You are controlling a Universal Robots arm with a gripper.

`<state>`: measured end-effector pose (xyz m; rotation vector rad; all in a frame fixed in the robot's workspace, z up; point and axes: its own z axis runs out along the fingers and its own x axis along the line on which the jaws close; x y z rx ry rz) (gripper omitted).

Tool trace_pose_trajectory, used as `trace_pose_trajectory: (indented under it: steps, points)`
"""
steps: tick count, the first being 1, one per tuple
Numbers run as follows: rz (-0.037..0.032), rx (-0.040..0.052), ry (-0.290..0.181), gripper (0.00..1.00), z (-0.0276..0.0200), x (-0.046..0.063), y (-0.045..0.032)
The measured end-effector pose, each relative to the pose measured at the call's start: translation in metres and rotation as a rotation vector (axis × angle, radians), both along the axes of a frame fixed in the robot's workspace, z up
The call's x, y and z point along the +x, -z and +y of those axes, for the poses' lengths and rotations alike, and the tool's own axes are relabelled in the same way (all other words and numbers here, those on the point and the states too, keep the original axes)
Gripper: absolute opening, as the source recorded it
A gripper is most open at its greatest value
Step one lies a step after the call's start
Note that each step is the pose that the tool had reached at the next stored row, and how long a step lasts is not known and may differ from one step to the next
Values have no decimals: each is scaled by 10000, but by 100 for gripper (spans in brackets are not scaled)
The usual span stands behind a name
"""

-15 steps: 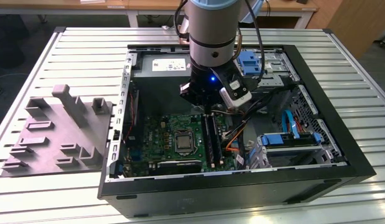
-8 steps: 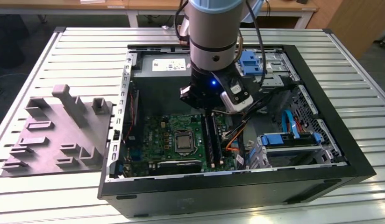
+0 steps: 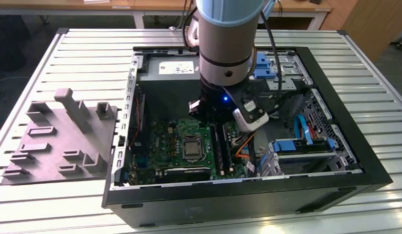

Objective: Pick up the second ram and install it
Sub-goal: 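Press down the second ram until it locks into place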

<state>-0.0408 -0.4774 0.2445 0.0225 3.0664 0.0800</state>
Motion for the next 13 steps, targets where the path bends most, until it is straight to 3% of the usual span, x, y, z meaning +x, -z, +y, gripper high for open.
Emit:
trace_pose_trajectory:
  steps: [8,13]
  points:
    - [0,1,-1,10,-269,0,1]
    - [0,-1,0,10,-363,0,1]
